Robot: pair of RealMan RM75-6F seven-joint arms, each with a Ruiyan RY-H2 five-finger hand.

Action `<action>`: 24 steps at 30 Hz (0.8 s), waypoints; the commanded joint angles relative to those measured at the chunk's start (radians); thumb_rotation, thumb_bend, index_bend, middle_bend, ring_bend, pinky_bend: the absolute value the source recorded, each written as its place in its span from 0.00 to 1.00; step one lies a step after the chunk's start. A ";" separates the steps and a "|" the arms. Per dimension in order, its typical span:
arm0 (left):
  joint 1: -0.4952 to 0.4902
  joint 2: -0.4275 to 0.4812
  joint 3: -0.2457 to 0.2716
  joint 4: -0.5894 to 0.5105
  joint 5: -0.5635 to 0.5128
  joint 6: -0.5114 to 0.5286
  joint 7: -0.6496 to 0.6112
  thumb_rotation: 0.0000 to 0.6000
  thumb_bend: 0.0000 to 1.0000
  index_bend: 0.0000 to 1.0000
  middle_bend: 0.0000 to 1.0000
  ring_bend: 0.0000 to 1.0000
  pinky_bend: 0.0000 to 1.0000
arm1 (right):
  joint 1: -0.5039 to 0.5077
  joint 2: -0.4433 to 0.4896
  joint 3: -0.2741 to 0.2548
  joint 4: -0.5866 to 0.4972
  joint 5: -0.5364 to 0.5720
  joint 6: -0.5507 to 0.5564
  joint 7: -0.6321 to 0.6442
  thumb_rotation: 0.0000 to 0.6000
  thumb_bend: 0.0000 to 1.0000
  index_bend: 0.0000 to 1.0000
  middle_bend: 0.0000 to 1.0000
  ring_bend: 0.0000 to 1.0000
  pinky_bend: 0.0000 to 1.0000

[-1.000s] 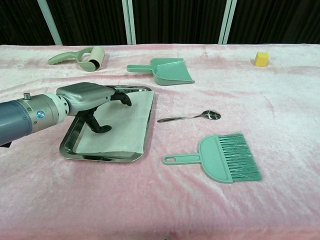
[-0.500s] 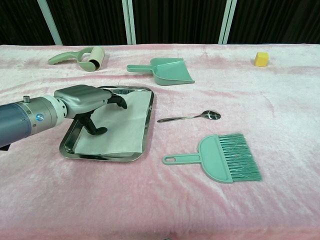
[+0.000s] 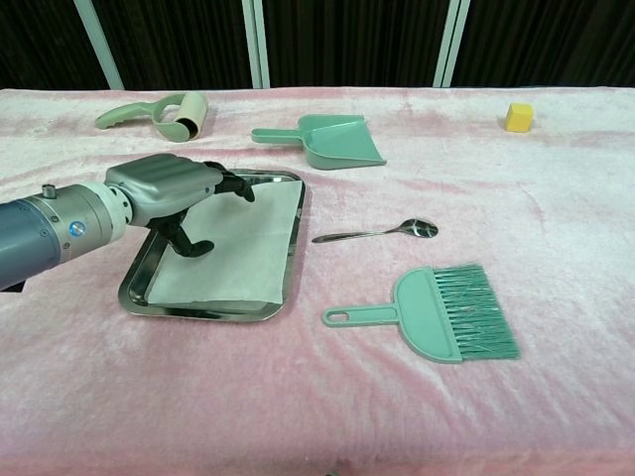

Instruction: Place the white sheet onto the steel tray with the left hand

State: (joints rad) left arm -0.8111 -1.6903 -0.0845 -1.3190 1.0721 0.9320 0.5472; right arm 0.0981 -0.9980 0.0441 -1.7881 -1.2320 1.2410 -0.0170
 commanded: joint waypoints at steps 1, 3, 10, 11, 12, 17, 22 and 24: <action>0.010 0.038 -0.009 -0.065 0.003 0.040 0.044 1.00 0.37 0.17 0.14 0.06 0.16 | 0.000 0.000 0.000 0.001 0.000 0.000 0.000 1.00 0.24 0.00 0.01 0.09 0.15; 0.019 0.082 -0.012 -0.133 -0.013 0.077 0.097 1.00 0.37 0.17 0.14 0.06 0.16 | 0.000 0.000 -0.001 0.001 0.000 -0.001 -0.001 1.00 0.24 0.00 0.01 0.09 0.15; 0.067 0.216 0.001 -0.285 0.035 0.172 0.115 1.00 0.37 0.17 0.13 0.06 0.09 | -0.001 0.000 -0.001 0.003 -0.004 0.003 -0.004 1.00 0.24 0.00 0.01 0.09 0.15; 0.081 0.241 0.006 -0.298 0.060 0.185 0.085 1.00 0.37 0.17 0.13 0.06 0.08 | -0.001 -0.001 -0.001 0.004 -0.004 0.005 -0.005 1.00 0.24 0.00 0.01 0.09 0.15; 0.096 0.263 0.013 -0.305 0.088 0.199 0.050 1.00 0.37 0.17 0.13 0.06 0.08 | -0.001 -0.002 -0.001 0.004 -0.005 0.006 -0.006 1.00 0.24 0.00 0.01 0.09 0.15; 0.189 0.362 0.072 -0.268 0.234 0.284 -0.159 1.00 0.37 0.17 0.10 0.03 0.05 | -0.002 -0.005 -0.002 0.004 -0.012 0.013 -0.015 1.00 0.24 0.00 0.01 0.09 0.15; 0.277 0.417 0.123 -0.211 0.297 0.335 -0.344 1.00 0.37 0.16 0.07 0.00 0.02 | -0.007 -0.009 -0.003 0.007 -0.029 0.031 -0.019 1.00 0.24 0.00 0.01 0.09 0.15; 0.309 0.425 0.140 -0.177 0.326 0.363 -0.404 1.00 0.37 0.15 0.07 0.00 0.02 | -0.008 -0.011 -0.002 0.010 -0.036 0.039 -0.017 1.00 0.24 0.00 0.01 0.09 0.15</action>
State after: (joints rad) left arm -0.5664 -1.3043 0.0147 -1.5471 1.3381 1.2416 0.2360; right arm 0.0908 -1.0080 0.0419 -1.7795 -1.2656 1.2774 -0.0350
